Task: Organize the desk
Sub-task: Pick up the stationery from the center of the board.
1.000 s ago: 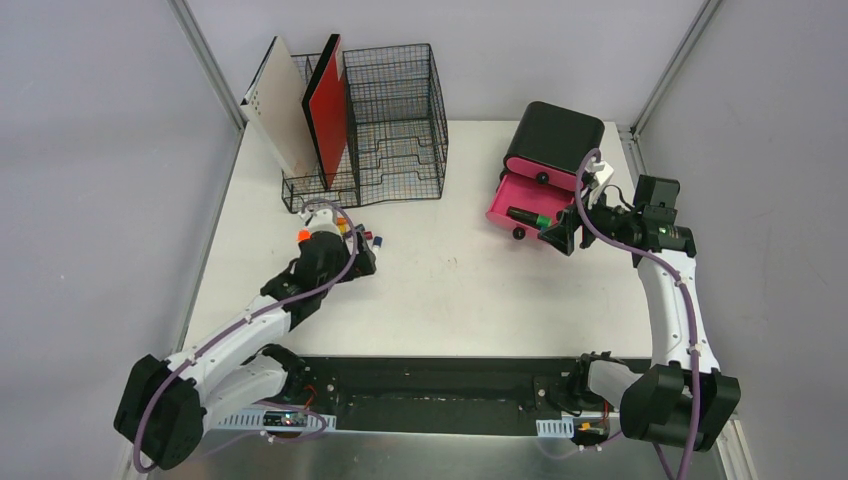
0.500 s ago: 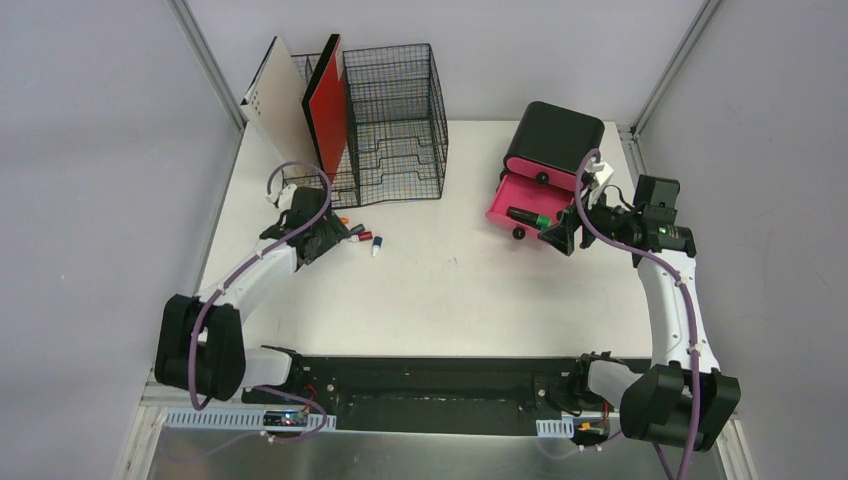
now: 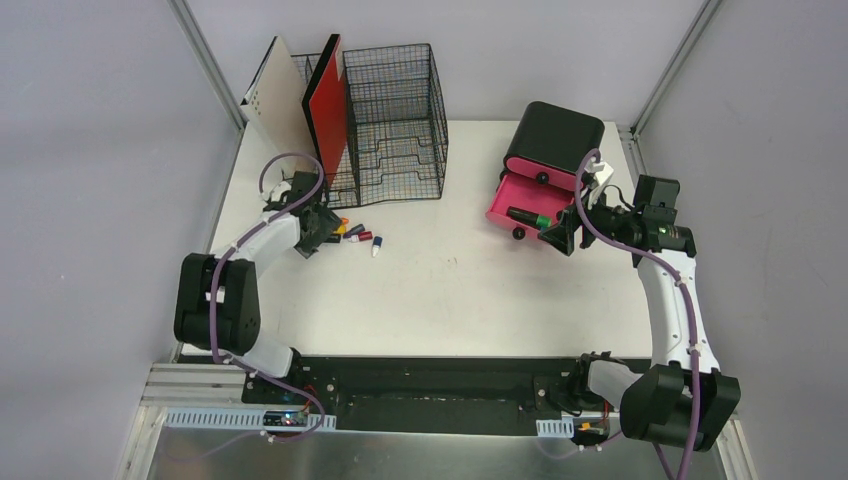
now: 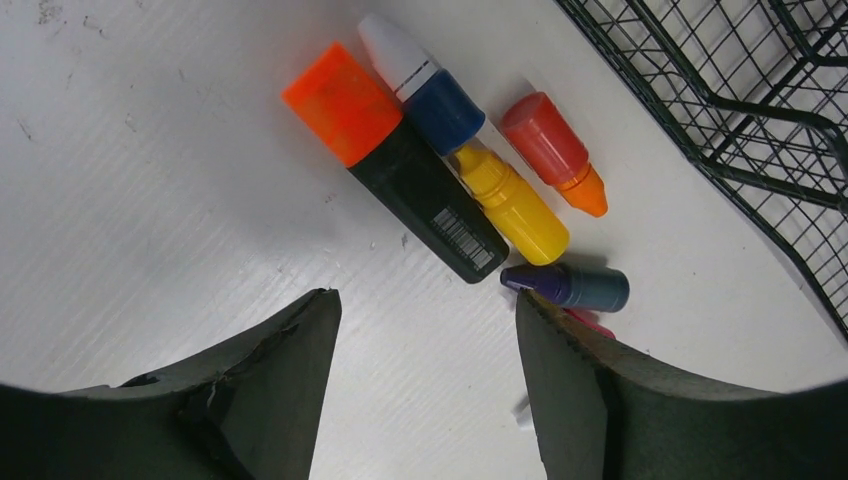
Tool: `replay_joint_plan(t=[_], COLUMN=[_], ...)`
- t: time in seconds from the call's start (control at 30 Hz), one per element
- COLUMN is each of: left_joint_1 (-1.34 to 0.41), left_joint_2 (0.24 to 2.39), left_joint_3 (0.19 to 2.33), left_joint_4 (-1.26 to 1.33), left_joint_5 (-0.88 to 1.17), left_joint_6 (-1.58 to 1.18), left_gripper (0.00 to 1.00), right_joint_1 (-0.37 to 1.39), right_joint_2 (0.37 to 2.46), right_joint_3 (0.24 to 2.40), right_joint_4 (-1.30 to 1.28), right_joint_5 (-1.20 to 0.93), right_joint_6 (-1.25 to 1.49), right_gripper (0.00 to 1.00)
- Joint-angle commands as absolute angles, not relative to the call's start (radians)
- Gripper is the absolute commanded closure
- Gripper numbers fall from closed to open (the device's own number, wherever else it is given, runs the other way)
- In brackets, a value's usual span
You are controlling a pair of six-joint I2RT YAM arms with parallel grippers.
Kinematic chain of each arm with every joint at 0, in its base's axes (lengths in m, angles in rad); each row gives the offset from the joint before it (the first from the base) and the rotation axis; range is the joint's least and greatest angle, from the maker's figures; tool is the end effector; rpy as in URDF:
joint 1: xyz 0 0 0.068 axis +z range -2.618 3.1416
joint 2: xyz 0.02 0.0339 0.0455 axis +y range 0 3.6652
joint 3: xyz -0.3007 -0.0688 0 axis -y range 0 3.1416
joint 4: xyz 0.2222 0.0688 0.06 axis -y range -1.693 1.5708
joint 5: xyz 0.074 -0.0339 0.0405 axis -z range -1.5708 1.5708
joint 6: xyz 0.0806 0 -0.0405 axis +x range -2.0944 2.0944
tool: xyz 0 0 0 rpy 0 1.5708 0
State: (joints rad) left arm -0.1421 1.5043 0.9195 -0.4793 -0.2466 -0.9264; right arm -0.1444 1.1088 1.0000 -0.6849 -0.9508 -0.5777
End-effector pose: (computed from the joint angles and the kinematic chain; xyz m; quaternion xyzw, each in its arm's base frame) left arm 0.2921 -0.0219 0.2079 -0.3957 0.8760 -0.0242 0.2747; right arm 0.2055 0.0364 0.3320 -0.3462 0.7663 0.2773 0.4647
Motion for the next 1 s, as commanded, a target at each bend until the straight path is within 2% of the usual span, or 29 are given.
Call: replay_joint_plan(t=[0.0,0.97], left_joint_1=[-0.127,-0.095], left_joint_2=[1.56,1.737], left_joint_3=[0.99,1.107], left_joint_4=[-0.524,-0.603], left_joint_5=[-0.258,-0.271], left_joint_6=[-0.963,-0.967], left_gripper=[0.34,0.4], right_joint_1=[-0.147,-0.147], right_joint_2=[1.091,1.092], right_joint_3=[0.994,0.99], right_joint_4=[-0.663,-0.66], right_joint_5=[-0.971,-0.979], right_joint_6=[-0.597,-0.594], right_gripper=[0.26,0.26])
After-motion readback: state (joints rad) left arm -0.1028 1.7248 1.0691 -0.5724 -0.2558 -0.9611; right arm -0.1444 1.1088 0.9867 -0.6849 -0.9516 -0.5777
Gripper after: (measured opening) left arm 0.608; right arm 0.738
